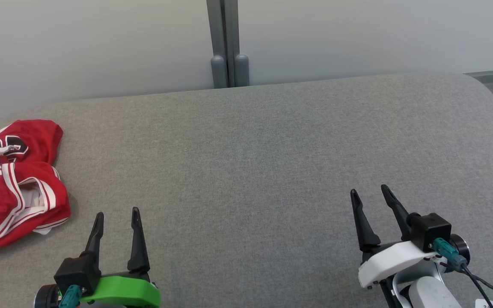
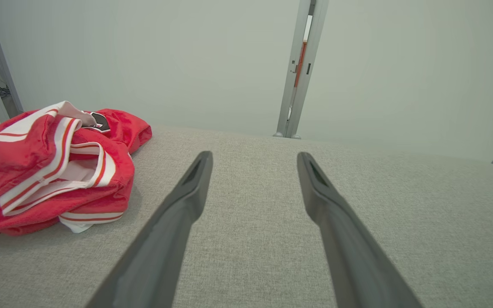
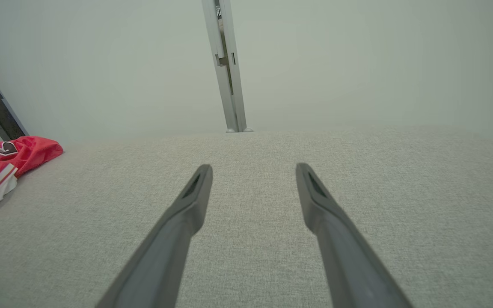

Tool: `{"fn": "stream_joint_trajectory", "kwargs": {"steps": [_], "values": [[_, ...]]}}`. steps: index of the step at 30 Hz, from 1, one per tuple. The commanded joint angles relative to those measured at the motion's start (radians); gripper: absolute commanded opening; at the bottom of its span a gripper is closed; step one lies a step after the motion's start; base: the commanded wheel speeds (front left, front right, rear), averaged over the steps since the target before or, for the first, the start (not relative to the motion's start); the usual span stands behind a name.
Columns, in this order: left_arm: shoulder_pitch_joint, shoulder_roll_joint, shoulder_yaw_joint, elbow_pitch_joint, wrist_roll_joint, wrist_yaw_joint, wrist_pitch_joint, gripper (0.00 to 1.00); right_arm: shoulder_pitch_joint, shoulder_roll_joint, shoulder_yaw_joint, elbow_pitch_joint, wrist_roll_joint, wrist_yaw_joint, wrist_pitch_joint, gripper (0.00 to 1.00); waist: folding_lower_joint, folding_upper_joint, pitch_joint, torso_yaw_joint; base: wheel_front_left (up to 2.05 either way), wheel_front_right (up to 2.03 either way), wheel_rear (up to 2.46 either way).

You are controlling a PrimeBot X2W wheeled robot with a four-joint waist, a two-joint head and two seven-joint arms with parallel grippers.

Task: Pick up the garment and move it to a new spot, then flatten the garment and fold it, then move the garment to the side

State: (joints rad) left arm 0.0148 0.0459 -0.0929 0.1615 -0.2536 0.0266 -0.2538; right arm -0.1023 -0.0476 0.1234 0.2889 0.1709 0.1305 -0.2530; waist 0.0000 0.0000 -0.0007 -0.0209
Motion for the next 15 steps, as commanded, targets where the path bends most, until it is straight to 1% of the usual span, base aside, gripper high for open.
{"fn": "stream_joint_trajectory", "kwargs": {"steps": [1,5,15], "values": [[0.013,0.007,0.0,-0.006,0.017,0.005,-0.006,1.0,-0.006,-0.005,0.004,-0.004,-0.021,0.0,-0.008,1.0,0.0,0.0,0.0,0.0,0.0,0.0,0.0],[0.017,0.008,-0.002,-0.008,0.036,0.008,-0.013,1.0,-0.006,-0.005,0.006,-0.005,-0.042,0.0,-0.015,1.0,0.0,0.0,0.0,-0.002,0.0,0.0,0.0],[0.02,0.008,0.008,-0.012,0.011,0.007,-0.011,1.0,0.0,-0.005,0.005,-0.01,-0.027,0.0,-0.013,1.0,0.0,0.0,-0.002,-0.004,0.0,0.0,0.0]]}}
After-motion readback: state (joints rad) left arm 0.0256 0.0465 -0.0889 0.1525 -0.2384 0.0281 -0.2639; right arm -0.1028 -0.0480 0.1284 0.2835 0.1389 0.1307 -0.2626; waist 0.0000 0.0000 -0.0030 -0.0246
